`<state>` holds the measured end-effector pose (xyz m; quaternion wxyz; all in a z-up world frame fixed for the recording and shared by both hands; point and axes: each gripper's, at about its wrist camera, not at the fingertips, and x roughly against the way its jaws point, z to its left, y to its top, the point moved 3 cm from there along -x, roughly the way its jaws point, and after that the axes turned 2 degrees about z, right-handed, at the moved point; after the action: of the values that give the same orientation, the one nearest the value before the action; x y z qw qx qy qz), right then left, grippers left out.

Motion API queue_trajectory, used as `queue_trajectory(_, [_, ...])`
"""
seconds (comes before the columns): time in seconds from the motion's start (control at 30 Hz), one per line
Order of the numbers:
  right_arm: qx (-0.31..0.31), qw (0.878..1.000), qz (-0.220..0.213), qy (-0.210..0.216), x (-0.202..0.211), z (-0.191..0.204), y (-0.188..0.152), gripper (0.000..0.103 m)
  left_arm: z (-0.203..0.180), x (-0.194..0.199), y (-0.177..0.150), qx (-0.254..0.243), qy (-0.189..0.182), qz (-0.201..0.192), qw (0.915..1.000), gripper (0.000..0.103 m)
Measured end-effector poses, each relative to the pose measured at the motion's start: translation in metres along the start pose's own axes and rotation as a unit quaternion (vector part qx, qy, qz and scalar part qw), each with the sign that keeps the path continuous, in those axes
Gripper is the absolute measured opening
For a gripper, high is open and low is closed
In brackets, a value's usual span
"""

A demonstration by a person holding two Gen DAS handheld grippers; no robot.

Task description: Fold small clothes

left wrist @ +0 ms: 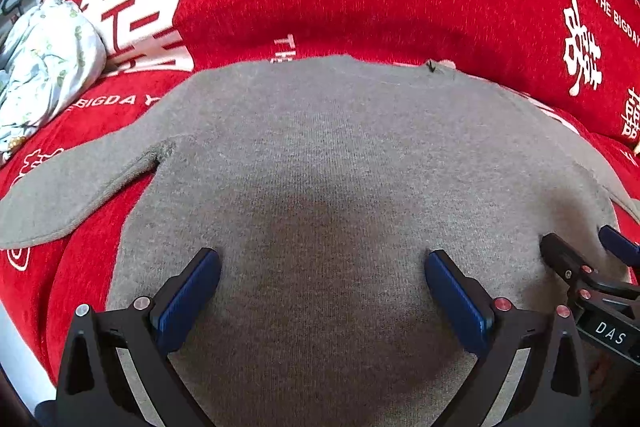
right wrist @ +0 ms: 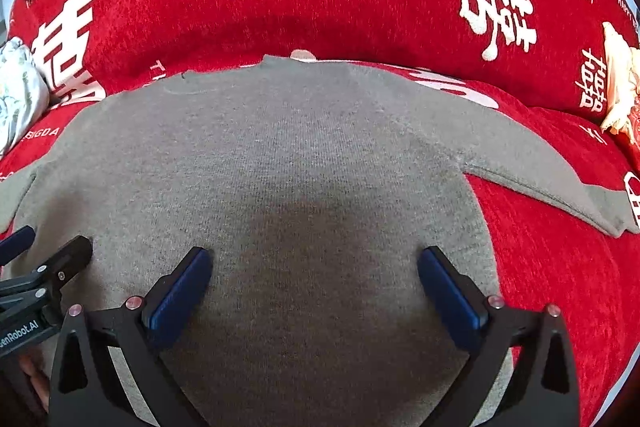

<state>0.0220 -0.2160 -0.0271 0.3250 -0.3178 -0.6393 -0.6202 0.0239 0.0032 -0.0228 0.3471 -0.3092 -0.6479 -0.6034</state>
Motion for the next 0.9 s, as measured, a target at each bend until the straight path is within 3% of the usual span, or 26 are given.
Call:
queue_trajectory(0.27, [-0.009,1.0,0.005,-0.007,0.001,0.004,0.001,0.103,-0.001,0.003,-0.006,-0.006,0.002,-0.027,0.9996,0.103])
queue_trajectory(0.7, [0.0,1.0,-0.007,-0.011,0.009,0.007,-0.008,0.103,-0.002,0.004,-0.005,-0.006,0.008,-0.03,0.9995,0.103])
queue_trajectory(0.8, [-0.002,1.0,0.011,-0.013,0.007,0.008,-0.005,0.103,-0.003,0.003,-0.004,-0.009,0.011,-0.019,0.9997,0.103])
queue_trajectory(0.9, [-0.013,0.998,0.059,-0.016,0.003,0.008,0.003,0.103,-0.002,0.0,0.004,-0.01,0.004,0.027,0.9996,0.103])
